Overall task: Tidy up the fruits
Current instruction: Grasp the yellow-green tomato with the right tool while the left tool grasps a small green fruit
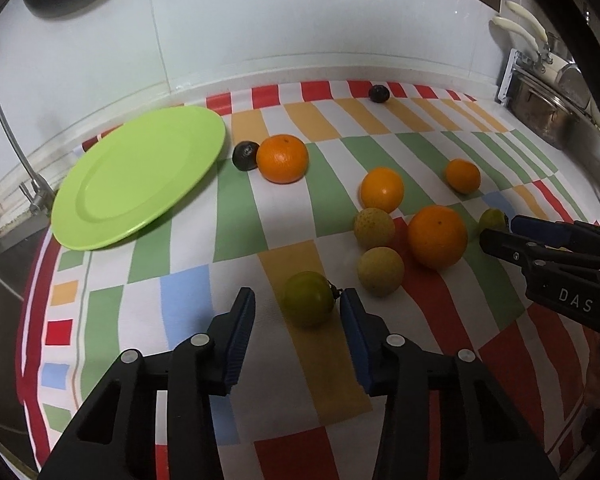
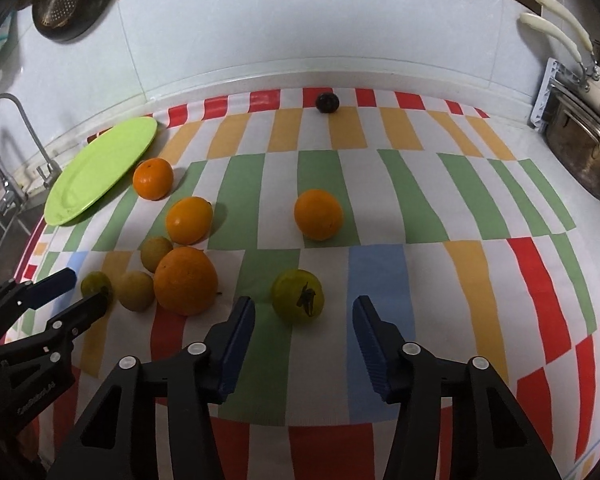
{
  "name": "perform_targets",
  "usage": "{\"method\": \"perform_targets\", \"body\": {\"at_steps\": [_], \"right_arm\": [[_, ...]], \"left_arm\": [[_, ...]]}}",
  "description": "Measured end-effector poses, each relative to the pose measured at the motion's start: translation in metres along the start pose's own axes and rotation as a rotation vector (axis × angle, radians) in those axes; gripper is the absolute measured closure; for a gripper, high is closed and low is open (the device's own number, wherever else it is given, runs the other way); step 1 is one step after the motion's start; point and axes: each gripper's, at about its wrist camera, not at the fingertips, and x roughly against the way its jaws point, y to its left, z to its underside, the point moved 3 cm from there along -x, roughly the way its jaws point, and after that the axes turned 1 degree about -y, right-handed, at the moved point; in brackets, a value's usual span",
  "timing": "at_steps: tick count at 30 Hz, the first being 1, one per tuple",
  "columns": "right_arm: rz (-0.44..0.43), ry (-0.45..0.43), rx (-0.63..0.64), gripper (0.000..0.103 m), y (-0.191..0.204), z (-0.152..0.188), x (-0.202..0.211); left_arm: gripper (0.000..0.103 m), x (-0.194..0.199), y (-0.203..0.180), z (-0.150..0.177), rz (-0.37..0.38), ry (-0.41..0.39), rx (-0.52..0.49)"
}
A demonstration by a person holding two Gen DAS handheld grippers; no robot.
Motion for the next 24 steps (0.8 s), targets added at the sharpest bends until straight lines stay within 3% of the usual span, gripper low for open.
{"method": "perform_targets", "body": {"at_steps": [12, 24], "right_arm": [[-0.014, -0.002, 0.031, 0.073, 0.003, -0.004, -0.008], [-0.055, -0.077, 0.063, 0.073, 0.017, -0.004, 0.022]], "left_arm": [[0.075, -0.004, 0.0, 0.001, 0.029, 0.014, 0.017], [0.075, 0.03, -0.001, -0.006, 0.037, -0.068, 0.016]]}}
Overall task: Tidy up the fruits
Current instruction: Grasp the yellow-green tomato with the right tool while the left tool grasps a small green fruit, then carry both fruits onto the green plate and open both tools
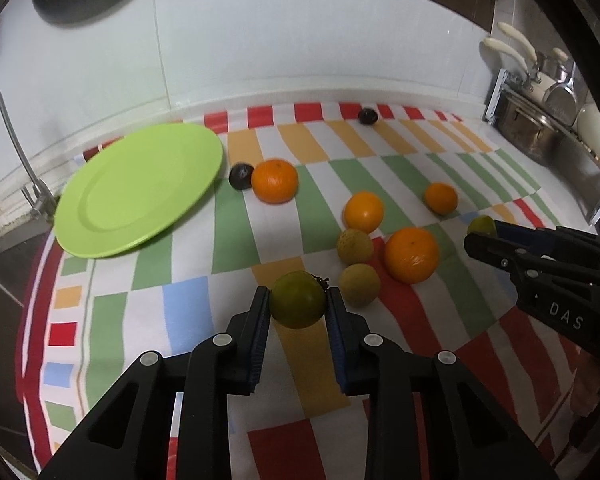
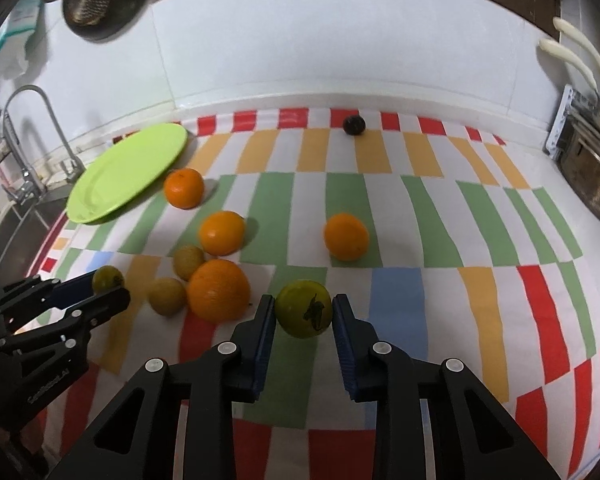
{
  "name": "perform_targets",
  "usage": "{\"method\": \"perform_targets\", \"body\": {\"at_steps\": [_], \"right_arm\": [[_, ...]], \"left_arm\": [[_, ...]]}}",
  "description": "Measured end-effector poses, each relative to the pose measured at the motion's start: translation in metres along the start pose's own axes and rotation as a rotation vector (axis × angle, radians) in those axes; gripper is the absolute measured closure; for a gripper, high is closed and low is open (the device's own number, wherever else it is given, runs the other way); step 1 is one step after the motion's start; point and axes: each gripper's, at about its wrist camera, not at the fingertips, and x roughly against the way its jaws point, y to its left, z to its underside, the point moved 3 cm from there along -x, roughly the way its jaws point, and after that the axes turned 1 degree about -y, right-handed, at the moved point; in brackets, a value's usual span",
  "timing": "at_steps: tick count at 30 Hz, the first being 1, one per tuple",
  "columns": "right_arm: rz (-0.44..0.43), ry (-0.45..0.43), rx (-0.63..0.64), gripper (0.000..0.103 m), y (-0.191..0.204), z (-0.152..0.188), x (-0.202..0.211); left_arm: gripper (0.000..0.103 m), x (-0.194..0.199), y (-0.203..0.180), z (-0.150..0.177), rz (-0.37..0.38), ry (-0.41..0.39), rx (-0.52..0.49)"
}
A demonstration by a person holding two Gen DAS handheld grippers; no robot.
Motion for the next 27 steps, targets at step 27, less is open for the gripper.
{"method": "perform_targets", "body": {"at_steps": [27], "right_arm": [[-0.193, -0.182, 0.145, 0.073, 0.073, -0.026, 0.079]], "left_arm": [[0.076, 0.091, 0.03, -0.02, -0.096, -0.215, 0.032]]}}
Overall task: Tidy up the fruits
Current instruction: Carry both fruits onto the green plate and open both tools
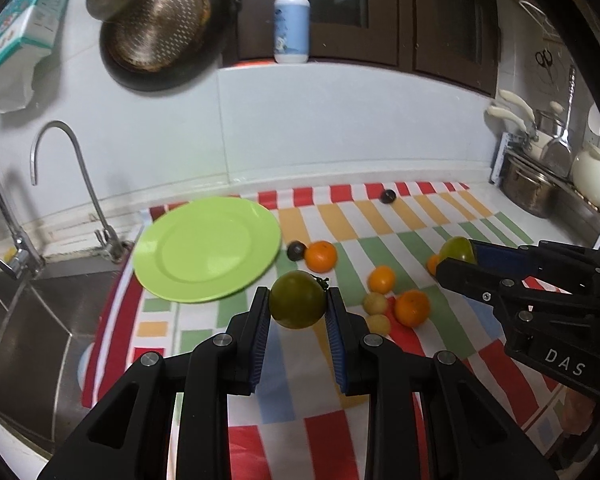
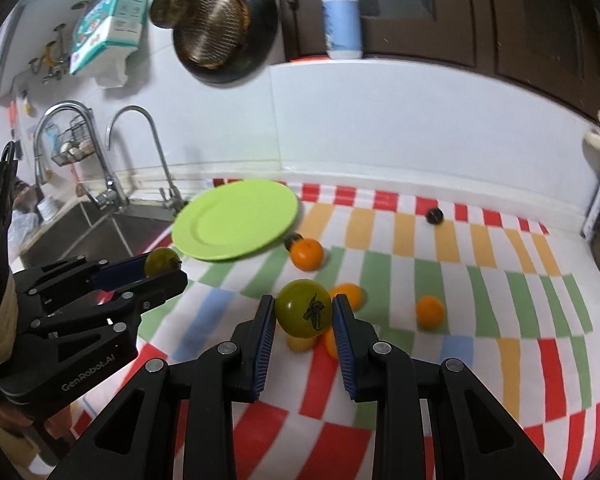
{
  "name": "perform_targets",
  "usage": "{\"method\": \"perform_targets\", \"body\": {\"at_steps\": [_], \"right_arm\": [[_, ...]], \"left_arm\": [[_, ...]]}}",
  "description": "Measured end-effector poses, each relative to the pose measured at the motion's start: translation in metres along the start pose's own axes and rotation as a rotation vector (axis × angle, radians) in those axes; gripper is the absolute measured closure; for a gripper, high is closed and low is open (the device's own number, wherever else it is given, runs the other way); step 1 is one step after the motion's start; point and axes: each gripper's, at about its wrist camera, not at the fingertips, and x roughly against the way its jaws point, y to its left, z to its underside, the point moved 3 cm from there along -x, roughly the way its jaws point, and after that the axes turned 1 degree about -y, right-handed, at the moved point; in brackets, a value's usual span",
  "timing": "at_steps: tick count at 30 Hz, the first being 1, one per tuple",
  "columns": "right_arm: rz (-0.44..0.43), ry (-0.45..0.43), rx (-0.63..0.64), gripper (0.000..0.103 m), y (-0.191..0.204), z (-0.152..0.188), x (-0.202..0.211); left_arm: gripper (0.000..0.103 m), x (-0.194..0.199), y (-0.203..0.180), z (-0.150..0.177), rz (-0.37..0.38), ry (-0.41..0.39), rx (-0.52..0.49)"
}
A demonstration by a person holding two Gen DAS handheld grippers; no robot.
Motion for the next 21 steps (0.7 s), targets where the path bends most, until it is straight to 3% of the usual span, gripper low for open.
{"method": "perform_targets", "body": {"at_steps": [21], "right_arm": [[-0.146, -0.02, 0.066, 0.073, 0.049, -0.069, -0.055]], "left_arm": [[0.076, -0.015, 0.064, -0.031, -0.119, -0.037, 0.02]]}}
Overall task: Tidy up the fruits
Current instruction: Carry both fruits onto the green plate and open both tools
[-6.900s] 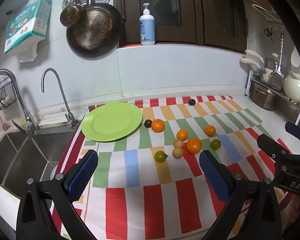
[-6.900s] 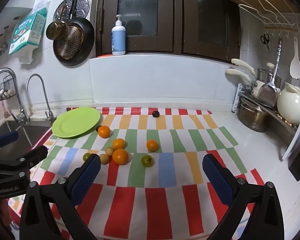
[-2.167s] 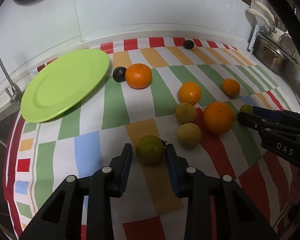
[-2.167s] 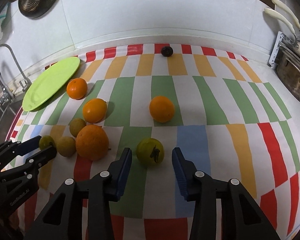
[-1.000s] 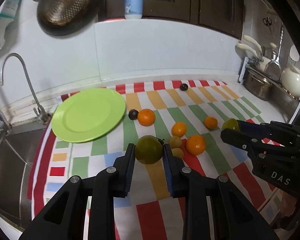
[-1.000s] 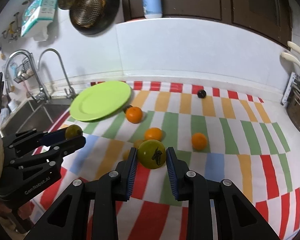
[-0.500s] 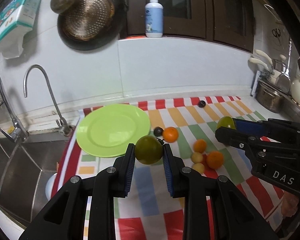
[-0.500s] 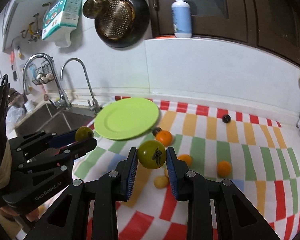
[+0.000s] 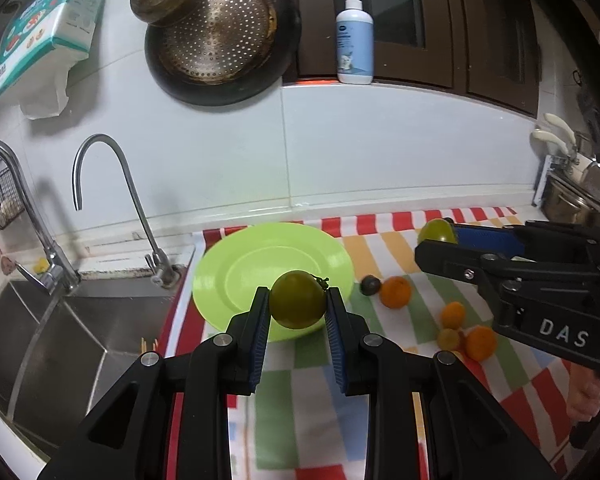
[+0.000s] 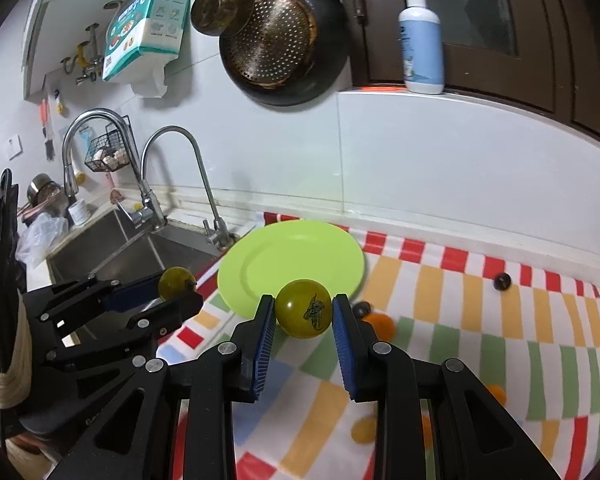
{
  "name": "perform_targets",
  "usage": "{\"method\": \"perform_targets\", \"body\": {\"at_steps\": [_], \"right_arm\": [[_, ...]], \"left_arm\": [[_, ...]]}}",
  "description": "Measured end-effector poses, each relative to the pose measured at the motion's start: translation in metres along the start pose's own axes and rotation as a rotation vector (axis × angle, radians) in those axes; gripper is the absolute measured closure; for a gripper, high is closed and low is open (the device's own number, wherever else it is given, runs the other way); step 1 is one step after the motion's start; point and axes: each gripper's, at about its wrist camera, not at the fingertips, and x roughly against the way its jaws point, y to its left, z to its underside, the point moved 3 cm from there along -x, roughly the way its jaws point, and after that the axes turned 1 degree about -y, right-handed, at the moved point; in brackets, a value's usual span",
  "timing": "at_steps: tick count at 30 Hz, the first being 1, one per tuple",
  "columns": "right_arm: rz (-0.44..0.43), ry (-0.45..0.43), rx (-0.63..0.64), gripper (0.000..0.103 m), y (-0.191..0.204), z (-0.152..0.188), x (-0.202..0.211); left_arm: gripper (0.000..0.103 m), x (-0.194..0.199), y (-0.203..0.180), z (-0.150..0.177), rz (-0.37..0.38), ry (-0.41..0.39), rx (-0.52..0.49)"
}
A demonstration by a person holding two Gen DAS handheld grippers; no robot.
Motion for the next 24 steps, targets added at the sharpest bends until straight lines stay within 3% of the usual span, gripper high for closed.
{"method": "perform_targets", "body": {"at_steps": [12, 24], "right_arm": [[-0.038, 0.104, 0.051, 0.073, 0.002, -0.029, -0.082], [-0.083, 0.329, 0.062, 0.073, -0.009, -0.017, -0.176]], "left_arm": [[0.076, -0.063, 0.029, -0.007, -0.015, 0.072, 0.016], [0.076, -0.139, 0.047, 0.01, 0.024, 0.235, 0.034]]}}
